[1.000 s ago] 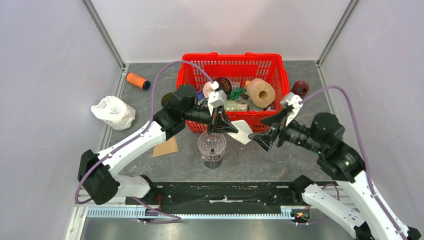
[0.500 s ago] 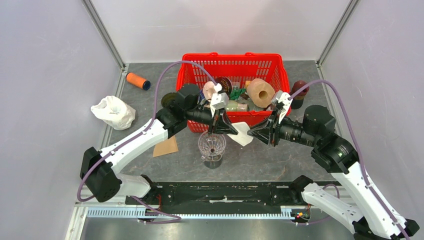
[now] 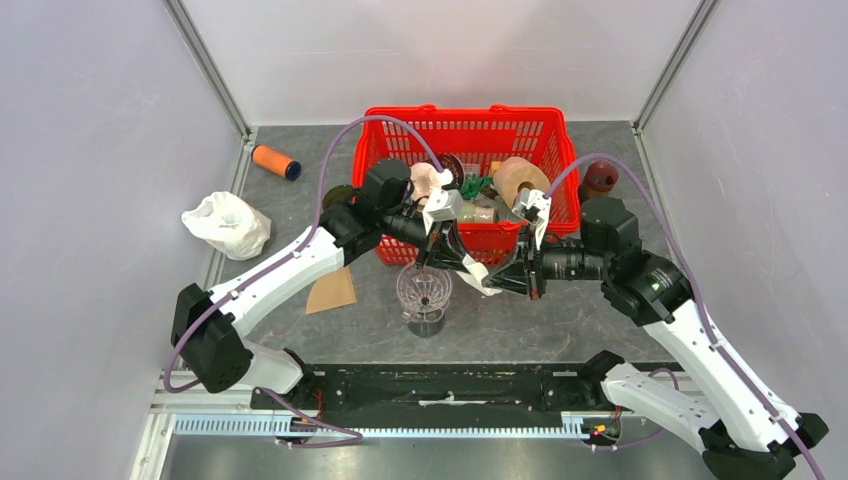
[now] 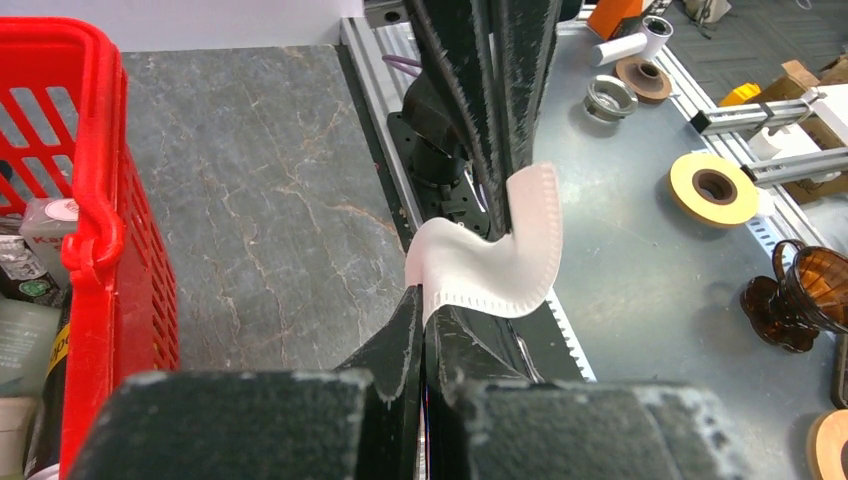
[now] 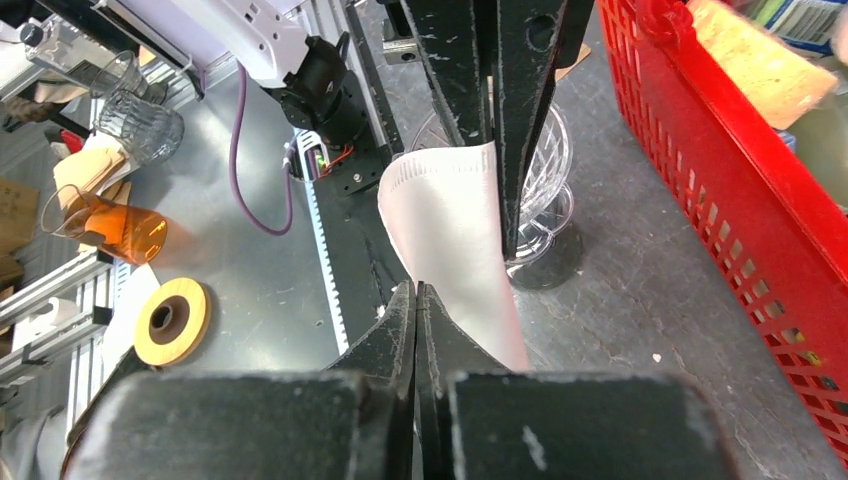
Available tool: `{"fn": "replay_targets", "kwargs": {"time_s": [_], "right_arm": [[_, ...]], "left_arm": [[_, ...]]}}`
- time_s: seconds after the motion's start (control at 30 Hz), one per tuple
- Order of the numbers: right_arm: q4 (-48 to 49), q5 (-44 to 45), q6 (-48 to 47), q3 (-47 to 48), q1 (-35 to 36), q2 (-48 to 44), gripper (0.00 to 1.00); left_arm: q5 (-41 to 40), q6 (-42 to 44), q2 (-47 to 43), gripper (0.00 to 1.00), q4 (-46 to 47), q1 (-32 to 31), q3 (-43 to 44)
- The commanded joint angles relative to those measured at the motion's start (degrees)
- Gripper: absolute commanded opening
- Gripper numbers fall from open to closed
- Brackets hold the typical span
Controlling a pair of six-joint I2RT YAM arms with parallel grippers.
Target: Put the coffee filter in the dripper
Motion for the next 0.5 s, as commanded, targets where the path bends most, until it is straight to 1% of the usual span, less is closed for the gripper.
{"fn": "replay_targets", "kwargs": {"time_s": [0.0,0.07,0.13,0.23,0.37,0.47], "right_arm": [[3.89,-4.5,-0.74,2.16,0.02,1.3,0.0],[7.39,-7.1,0.15,1.42,0.08,1.22,0.0],[12.84,-9.94,1.85,-0.01,0.06,1.26,0.0],[19.26,-12.83,4.65,-1.32,0.08,2.51,0.0],[25.86,-14.45,7.98,-2.7,0.07,4.99,0.0],[29.67,-13.86,8.29,-3.95,0.07,5.48,0.0]], "left_arm": [[3.2,3.74,0.4,0.02,-1.3,-0.06,2.48],[3.06,2.44,1.08,0.02,-0.55,-0.06,2.86],[2.98,0.51,2.1,0.02,0.58,-0.06,3.51],[2.37,-4.38,3.47,0.02,4.3,-0.07,4.0],[2.7,-10.3,5.1,0.02,8.11,-0.15,4.97],[3.72,-11.51,5.6,0.02,10.37,-0.15,4.83]]}}
